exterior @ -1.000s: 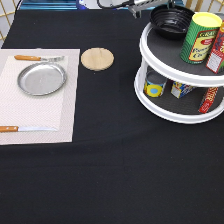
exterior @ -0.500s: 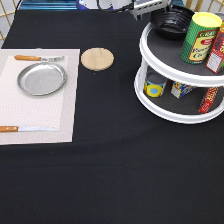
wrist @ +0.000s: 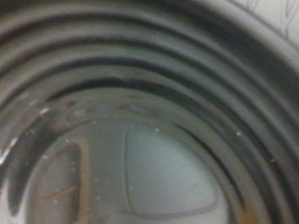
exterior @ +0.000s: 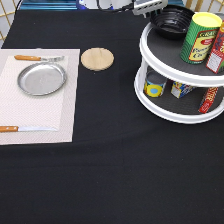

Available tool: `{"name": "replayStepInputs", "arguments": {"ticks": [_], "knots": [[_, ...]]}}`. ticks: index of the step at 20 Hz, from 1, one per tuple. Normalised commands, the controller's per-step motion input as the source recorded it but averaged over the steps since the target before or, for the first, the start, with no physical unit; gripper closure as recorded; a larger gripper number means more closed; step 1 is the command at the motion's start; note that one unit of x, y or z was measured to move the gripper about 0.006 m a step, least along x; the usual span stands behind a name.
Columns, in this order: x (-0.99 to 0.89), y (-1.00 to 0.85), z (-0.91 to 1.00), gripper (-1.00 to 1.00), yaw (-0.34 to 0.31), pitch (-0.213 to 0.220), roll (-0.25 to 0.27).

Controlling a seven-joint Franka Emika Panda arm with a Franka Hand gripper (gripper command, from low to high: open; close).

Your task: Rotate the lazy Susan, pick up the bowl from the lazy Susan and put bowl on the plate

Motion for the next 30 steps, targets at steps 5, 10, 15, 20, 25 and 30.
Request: {"name": "replayStepInputs", "arguments": {"ticks": [5,10,15,20,25,30], "knots": [[0.03,-0.17,0.06,1.00,-0.116,0.000,-0.001],[0.00,-0.36,0.40,1.00,-0.120,0.008,0.023],[0.00,-0.61,0.89,1.00,-0.080,0.089,0.105],[0.00,-0.74,0.79,1.00,-0.048,0.078,0.114],[0.00,-0.53,0.20,1.00,-0.167,0.004,0.024],[0.00,-0.43,-0.18,1.00,-0.221,-0.007,0.000]]}}
